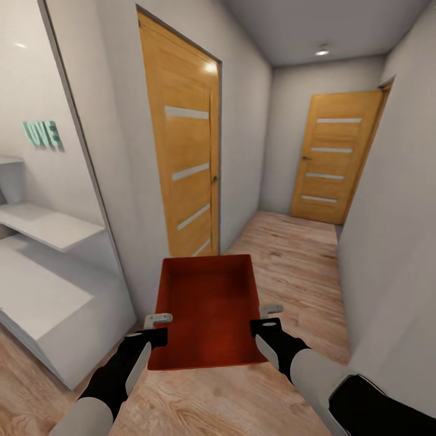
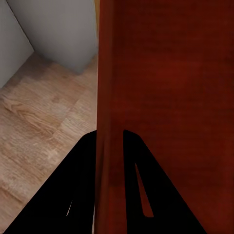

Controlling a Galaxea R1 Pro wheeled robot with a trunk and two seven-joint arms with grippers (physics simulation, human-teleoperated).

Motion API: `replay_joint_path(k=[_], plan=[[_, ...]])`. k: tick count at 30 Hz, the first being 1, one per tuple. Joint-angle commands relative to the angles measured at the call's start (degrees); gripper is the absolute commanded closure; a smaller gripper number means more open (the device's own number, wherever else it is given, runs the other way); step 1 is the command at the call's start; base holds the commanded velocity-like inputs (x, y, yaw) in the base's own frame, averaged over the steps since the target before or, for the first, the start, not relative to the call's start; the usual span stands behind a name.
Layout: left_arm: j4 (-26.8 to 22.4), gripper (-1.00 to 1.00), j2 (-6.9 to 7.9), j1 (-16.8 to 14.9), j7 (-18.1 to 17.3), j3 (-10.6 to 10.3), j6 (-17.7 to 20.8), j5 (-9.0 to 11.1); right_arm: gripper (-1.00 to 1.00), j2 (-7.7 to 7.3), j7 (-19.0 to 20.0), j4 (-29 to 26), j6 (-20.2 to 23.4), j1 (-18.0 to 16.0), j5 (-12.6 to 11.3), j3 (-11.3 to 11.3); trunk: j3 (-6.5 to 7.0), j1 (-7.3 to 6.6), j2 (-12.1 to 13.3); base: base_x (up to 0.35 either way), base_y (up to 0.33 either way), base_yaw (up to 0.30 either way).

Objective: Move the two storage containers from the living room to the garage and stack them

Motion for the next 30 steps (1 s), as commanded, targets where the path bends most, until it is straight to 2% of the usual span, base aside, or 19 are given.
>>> replay_joint_path(k=[1, 15, 30], plan=[[-0.20, 1.00, 0.20, -0.07, 0.91, 0.02, -0.74, -2.02, 1.00, -0.05, 0.72, -0.01, 0.28, -0.03, -2.27, 1.69, -0.14, 0.07, -0.14, 0.322, 0.000, -0.124], [-0.18, 1.00, 0.20, -0.07, 0.91, 0.02, -0.74, -2.06, 1.00, -0.05, 0.72, -0.01, 0.28, -0.03, -2.27, 1.69, -0.14, 0.07, -0.14, 0.322, 0.000, -0.216], [-0.11, 1.00, 0.19, -0.07, 0.91, 0.02, -0.75, -2.04, 1.00, -0.05, 0.72, -0.01, 0.28, -0.01, -2.27, 1.69, -0.14, 0.07, -0.14, 0.322, 0.000, -0.015]])
